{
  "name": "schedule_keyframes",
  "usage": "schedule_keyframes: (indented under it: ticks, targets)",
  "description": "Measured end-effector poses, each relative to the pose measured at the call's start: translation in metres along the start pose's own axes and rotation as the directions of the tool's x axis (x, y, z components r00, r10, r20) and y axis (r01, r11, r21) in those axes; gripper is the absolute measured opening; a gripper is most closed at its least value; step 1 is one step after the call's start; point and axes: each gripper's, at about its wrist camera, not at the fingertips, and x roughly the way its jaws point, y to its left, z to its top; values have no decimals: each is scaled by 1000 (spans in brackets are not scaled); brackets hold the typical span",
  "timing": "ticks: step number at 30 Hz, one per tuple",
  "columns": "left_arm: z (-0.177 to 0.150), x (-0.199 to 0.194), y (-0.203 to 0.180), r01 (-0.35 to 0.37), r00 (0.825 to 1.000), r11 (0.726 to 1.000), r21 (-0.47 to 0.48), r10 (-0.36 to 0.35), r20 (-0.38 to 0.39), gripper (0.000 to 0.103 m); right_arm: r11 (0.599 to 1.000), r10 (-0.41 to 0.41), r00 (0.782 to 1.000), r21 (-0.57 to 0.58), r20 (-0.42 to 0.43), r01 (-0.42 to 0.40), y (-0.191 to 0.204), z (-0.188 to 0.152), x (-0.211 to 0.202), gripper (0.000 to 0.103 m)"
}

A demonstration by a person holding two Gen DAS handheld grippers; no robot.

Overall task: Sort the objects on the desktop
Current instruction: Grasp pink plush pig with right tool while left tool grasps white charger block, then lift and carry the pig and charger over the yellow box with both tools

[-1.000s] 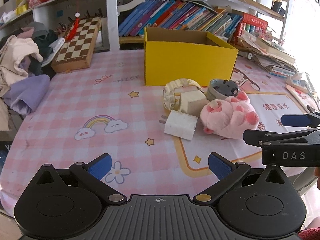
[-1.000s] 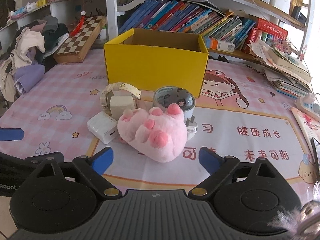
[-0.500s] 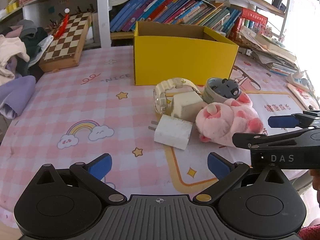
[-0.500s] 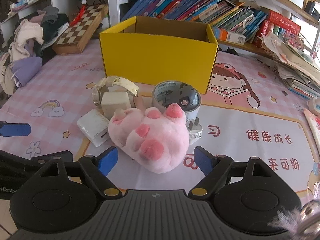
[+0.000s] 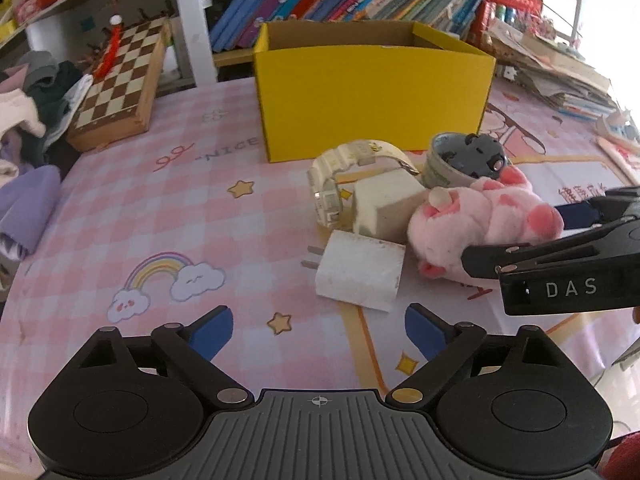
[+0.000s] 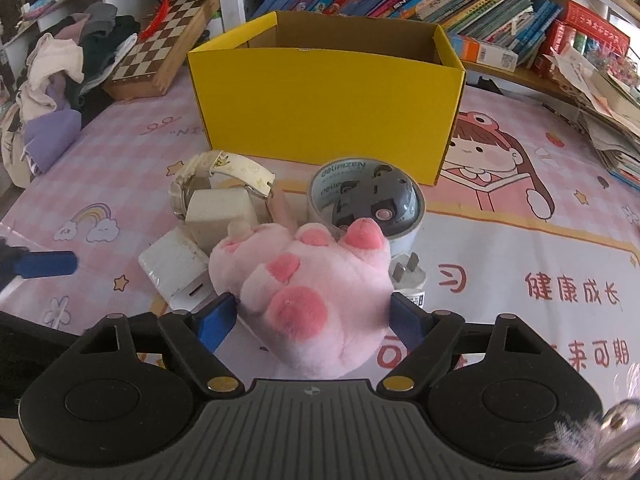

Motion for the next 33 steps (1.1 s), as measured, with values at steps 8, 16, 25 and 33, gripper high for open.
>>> schedule_keyframes:
  ticks: [8, 16, 25, 33]
  targets:
    - [9, 16, -17, -1, 1000, 998, 63, 1, 2, 85, 998, 62, 998, -2, -2, -62, -13, 4, -7, 60]
    - [16, 35, -18, 11, 1000, 999, 48, -9, -27, 74, 995, 95, 995, -7, 32, -95, -20, 9, -21, 59]
    - [22, 40, -10, 46, 998, 999, 0, -46, -43, 65, 996, 92, 989, 5, 114, -94, -29, 21, -39, 60]
    - [26, 26, 4, 68, 997, 996, -58, -70, -42, 52, 994, 104, 975, 12, 196, -109, -36, 39, -51, 60]
